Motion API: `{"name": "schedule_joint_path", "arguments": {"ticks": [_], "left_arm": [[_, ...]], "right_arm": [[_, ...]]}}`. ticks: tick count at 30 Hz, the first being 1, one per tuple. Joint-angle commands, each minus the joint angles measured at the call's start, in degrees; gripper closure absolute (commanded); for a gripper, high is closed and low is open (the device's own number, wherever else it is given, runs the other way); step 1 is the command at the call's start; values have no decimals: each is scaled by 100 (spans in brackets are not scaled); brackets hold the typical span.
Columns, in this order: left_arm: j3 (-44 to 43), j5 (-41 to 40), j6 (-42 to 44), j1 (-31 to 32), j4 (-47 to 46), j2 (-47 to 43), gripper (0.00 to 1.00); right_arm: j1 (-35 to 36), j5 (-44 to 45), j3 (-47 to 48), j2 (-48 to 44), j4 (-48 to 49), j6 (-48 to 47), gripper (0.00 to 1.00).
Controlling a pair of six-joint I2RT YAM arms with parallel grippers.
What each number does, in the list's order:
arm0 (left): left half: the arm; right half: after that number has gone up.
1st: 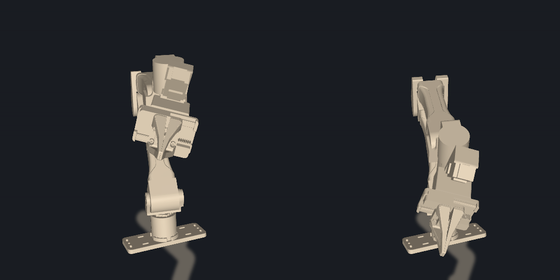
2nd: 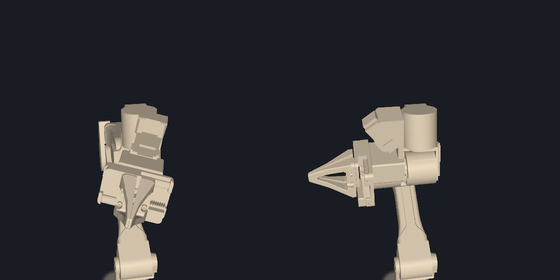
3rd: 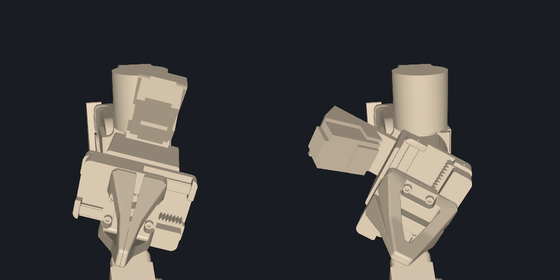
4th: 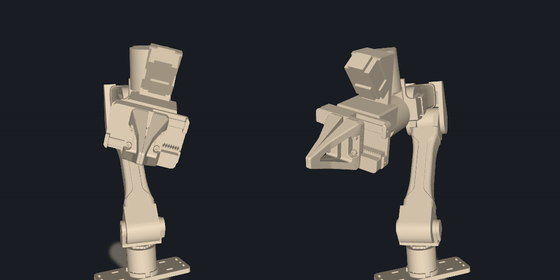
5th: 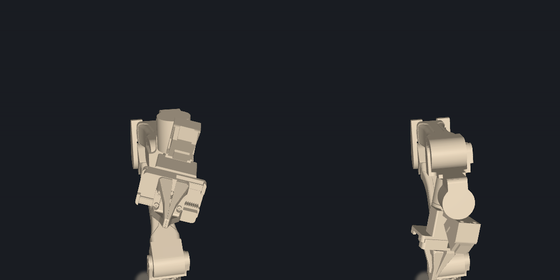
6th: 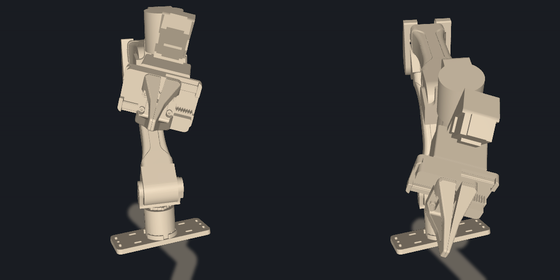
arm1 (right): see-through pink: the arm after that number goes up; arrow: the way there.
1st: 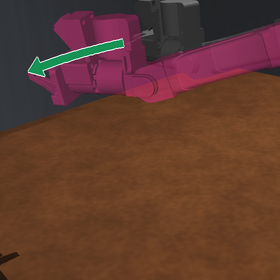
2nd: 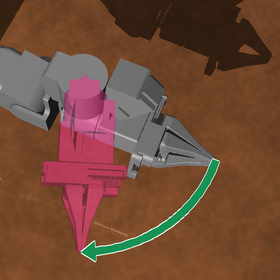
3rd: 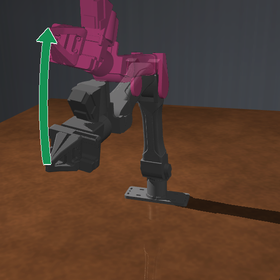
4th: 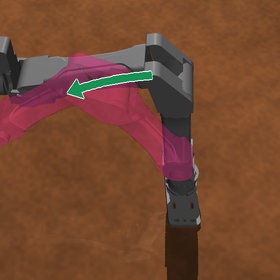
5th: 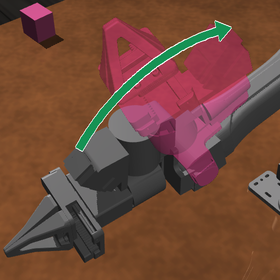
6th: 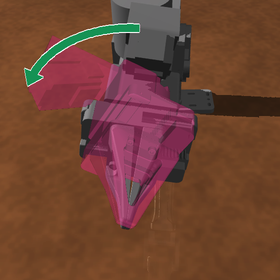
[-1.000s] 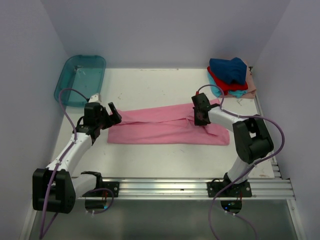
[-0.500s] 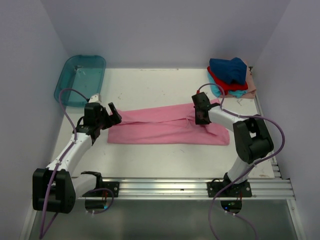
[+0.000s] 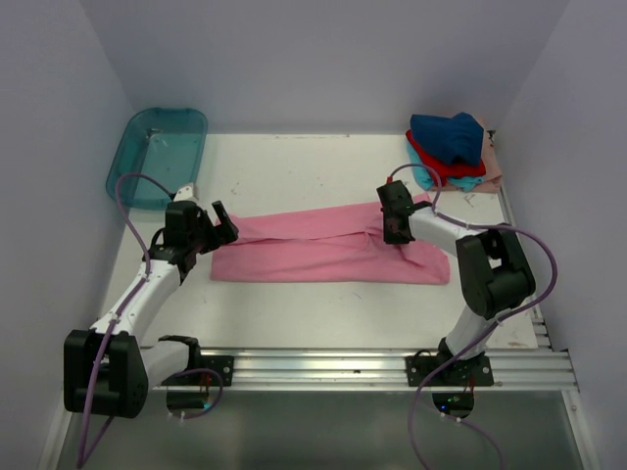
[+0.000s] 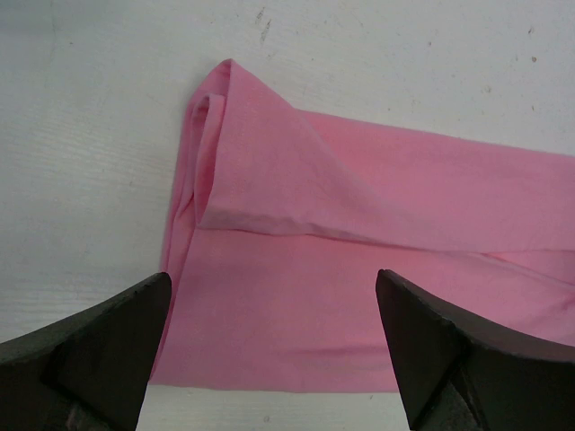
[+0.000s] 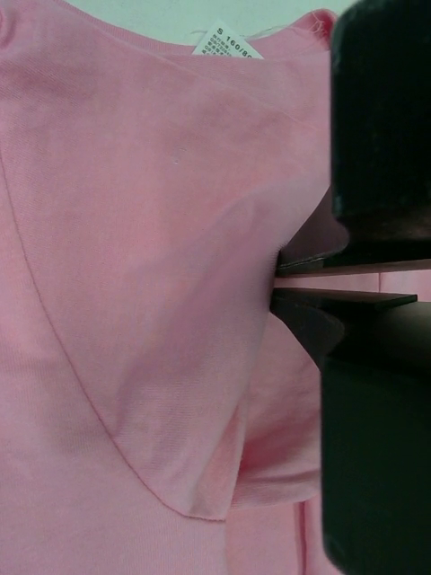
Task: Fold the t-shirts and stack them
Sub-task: Fold the tshirt
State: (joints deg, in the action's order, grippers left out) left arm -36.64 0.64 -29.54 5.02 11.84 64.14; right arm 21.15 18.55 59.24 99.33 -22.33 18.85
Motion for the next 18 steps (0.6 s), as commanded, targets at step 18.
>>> {"name": "schedule_joint_path", "arguments": {"ticks": [18], "left_arm": [[8,-47,-8,26,-67,-165,0]], "right_arm": [[-49,62,149,-18,-17,66,100]]}}
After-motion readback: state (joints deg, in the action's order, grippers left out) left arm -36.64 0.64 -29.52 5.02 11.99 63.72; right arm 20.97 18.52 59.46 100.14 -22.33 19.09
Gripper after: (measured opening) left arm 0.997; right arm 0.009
